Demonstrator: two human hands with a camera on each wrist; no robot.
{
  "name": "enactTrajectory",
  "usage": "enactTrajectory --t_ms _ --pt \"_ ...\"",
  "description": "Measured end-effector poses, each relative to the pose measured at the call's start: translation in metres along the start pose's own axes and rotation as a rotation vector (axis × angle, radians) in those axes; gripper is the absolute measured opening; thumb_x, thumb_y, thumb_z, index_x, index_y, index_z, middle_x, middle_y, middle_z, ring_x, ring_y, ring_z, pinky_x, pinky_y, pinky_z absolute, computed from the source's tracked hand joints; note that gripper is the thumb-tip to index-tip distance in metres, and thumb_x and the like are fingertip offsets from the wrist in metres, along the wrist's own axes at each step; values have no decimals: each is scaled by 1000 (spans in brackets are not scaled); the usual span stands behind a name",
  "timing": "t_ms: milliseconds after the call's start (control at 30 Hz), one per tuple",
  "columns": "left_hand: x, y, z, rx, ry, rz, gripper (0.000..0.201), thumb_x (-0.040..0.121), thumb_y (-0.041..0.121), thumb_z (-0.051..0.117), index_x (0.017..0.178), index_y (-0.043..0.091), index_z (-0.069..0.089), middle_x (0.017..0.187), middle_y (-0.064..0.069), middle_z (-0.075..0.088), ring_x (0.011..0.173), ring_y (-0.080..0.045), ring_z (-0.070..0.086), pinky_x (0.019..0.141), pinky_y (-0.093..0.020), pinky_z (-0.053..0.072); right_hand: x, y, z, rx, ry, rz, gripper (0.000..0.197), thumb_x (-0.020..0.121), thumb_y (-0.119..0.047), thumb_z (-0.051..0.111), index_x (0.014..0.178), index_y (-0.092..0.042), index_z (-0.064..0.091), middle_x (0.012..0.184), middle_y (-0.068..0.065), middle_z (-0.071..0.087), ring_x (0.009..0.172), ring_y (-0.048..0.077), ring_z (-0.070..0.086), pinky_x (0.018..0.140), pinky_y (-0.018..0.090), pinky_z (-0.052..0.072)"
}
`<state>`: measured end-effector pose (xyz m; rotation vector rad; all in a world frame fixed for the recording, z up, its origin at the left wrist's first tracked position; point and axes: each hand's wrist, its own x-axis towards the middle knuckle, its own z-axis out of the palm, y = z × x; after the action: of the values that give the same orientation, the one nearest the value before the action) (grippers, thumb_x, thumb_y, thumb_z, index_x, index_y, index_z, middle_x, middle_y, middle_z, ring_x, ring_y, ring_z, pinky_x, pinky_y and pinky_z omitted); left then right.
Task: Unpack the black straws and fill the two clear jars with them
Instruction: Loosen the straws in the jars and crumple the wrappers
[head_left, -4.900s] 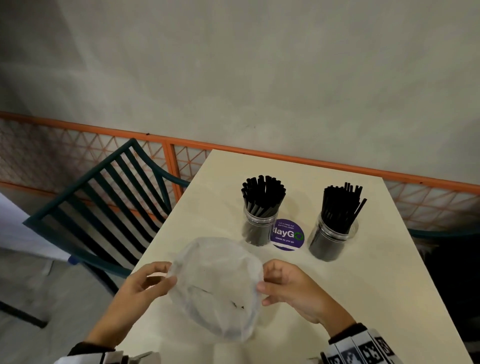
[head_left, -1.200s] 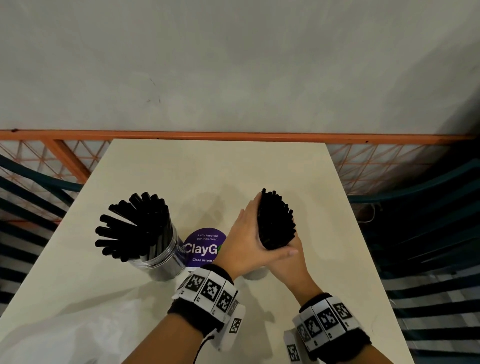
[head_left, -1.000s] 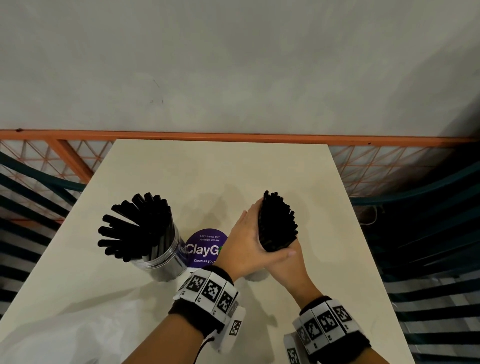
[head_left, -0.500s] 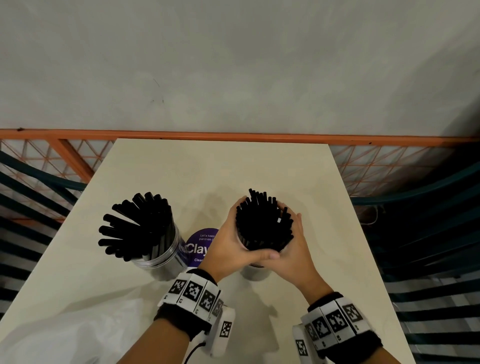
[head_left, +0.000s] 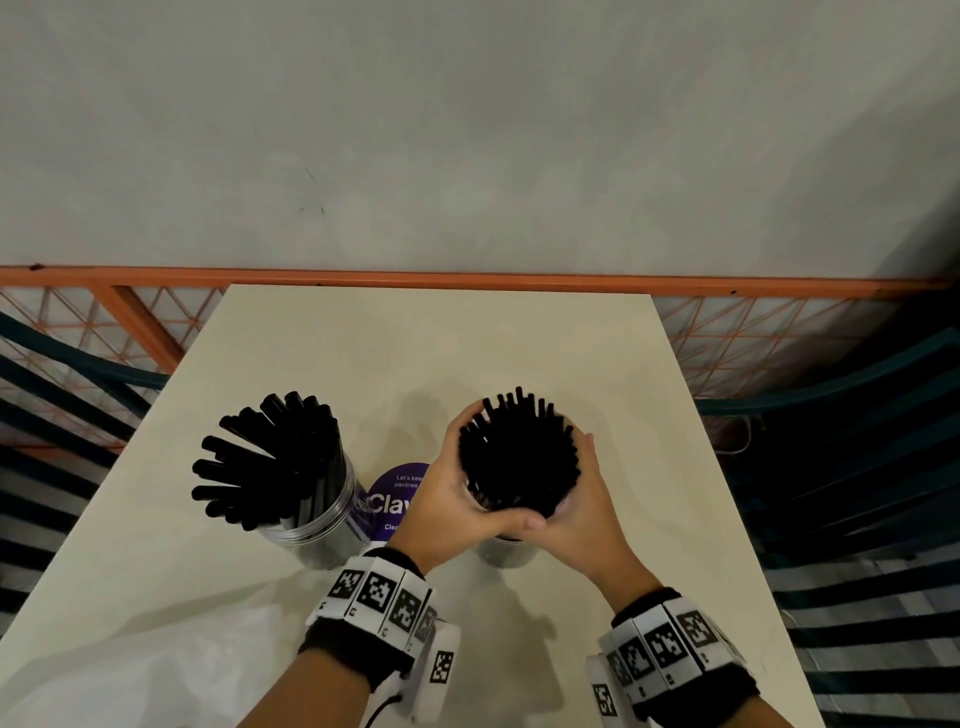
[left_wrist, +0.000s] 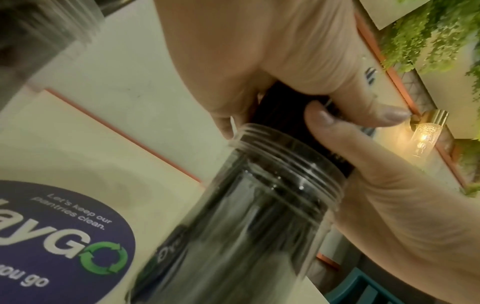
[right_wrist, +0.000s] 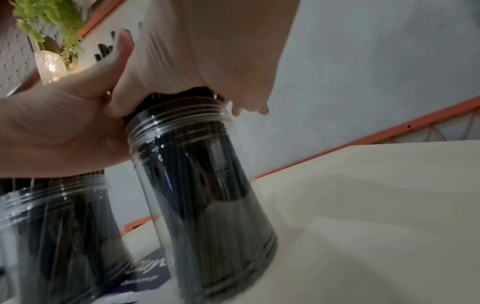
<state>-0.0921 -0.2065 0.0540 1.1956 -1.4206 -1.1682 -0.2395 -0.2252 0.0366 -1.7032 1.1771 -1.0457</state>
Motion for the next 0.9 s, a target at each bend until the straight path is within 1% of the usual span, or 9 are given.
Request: enactTrajectory --t_ms 67,200,367,467,500,567,633,733,900 --pt "0 -1 -3 -12 -20 -6 108 40 43 87 128 44 25 126 21 46 120 8 44 96 -8 38 -1 2 -1 5 -2 -12 96 50 -43 84 127 -56 27 128 -35 41 128 6 42 110 61 23" --pt "3 -2 -4 1 -59 -8 112 40 49 84 132 43 20 132 21 42 127 5 38 105 -12 32 -1 -1 0 -7 -21 -35 101 54 -45 81 137 -39 24 137 -28 37 134 10 36 111 62 22" --pt "6 0 4 88 -63 -9 100 48 34 88 125 47 25 122 34 45 120 16 39 96 -2 31 5 3 8 -80 1 -41 72 62 -48 76 120 -55 34 119 -26 49 120 14 50 103 64 31" --pt "7 -1 14 108 71 14 78 57 36 84 123 32 43 118 17 56 115 3 51 99 -19 42 9 0 13 -64 27 -10 65 58 -42 76 105 -64 36 107 -24 54 110 12 56 104 62 32" --pt "7 0 15 107 113 21 75 57 40 82 122 26 46 117 11 59 113 -2 54 99 -25 46 10 -1 14 -41 28 -4 66 56 -40 76 104 -65 37 108 -20 56 110 12 56 106 60 30" --pt "7 0 16 117 161 42 72 56 42 79 118 23 50 113 9 61 109 -4 57 95 -24 48 9 -2 13 -47 35 -23 61 56 -44 72 105 -60 40 108 -14 59 112 6 54 113 55 22" --pt "6 0 15 119 167 32 68 56 40 80 115 25 51 110 11 62 107 -3 57 92 -20 47 9 0 13 -135 26 -53 56 57 -52 65 110 -46 47 109 -14 60 113 -1 51 119 46 7" --pt "3 -3 13 97 144 -11 70 56 36 83 117 25 50 110 12 62 106 0 57 92 -20 47 8 4 14 -199 7 -79 63 59 -58 61 115 -29 54 111 -13 59 118 2 48 120 40 -3" --pt "4 -2 12 121 141 -6 70 56 30 86 115 28 49 109 14 62 105 3 57 88 -10 45 8 6 14 -233 5 -96 62 59 -56 63 115 -31 55 109 -23 55 115 -5 45 119 33 -5"
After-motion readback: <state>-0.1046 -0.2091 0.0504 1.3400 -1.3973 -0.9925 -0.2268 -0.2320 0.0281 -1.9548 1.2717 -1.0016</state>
